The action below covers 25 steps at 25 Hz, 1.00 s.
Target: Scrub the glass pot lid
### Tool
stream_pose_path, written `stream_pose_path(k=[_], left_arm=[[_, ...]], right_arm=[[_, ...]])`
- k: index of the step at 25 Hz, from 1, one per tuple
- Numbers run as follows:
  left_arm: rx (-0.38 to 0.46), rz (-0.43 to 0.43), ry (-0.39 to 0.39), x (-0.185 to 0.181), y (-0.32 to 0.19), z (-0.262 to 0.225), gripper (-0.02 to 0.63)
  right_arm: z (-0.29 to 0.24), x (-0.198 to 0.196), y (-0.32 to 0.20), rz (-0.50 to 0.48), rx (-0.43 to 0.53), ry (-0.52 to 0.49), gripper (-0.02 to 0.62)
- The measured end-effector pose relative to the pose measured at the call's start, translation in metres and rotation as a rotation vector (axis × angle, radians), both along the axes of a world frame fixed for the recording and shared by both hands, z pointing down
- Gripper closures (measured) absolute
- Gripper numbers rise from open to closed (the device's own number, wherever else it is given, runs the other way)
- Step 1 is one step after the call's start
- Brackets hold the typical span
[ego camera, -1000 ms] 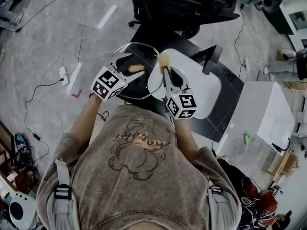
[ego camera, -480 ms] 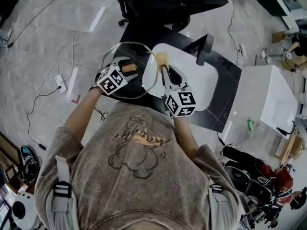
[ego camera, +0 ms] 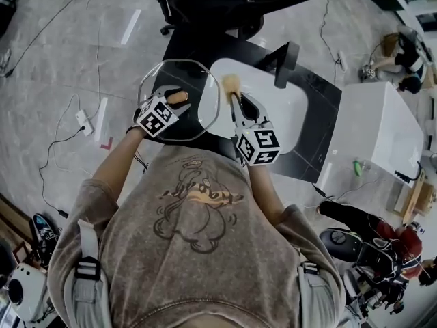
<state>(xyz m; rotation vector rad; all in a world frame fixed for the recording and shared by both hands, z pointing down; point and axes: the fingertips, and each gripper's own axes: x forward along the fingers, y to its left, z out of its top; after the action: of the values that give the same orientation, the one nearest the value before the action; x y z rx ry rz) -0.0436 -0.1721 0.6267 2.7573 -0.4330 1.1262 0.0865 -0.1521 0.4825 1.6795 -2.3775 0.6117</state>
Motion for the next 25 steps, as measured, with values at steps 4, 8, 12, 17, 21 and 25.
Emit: stream_pose_path(k=[4, 8, 12, 17, 21, 25], left_arm=[[-0.014, -0.008, -0.014, 0.0, -0.002, 0.001, 0.403], [-0.022, 0.006, -0.019, 0.0, -0.002, 0.001, 0.408], [-0.024, 0.005, -0.02, 0.0, -0.002, 0.001, 0.408], [-0.023, 0.004, -0.016, 0.001, -0.003, 0.002, 0.408], [-0.018, 0.002, -0.006, 0.001, -0.004, 0.002, 0.408], [-0.014, -0.004, -0.001, 0.002, -0.004, 0.002, 0.408]], right_arm=[[0.007, -0.003, -0.013, -0.042, -0.012, 0.02, 0.549], [0.017, -0.019, -0.038, -0.175, -0.034, 0.062, 0.549], [0.031, -0.053, -0.07, -0.362, -0.067, 0.086, 0.549], [0.058, -0.105, -0.095, -0.546, -0.137, 0.103, 0.549], [0.084, -0.148, -0.106, -0.672, -0.201, 0.134, 0.549], [0.107, -0.182, -0.106, -0.854, -0.276, 0.198, 0.549]])
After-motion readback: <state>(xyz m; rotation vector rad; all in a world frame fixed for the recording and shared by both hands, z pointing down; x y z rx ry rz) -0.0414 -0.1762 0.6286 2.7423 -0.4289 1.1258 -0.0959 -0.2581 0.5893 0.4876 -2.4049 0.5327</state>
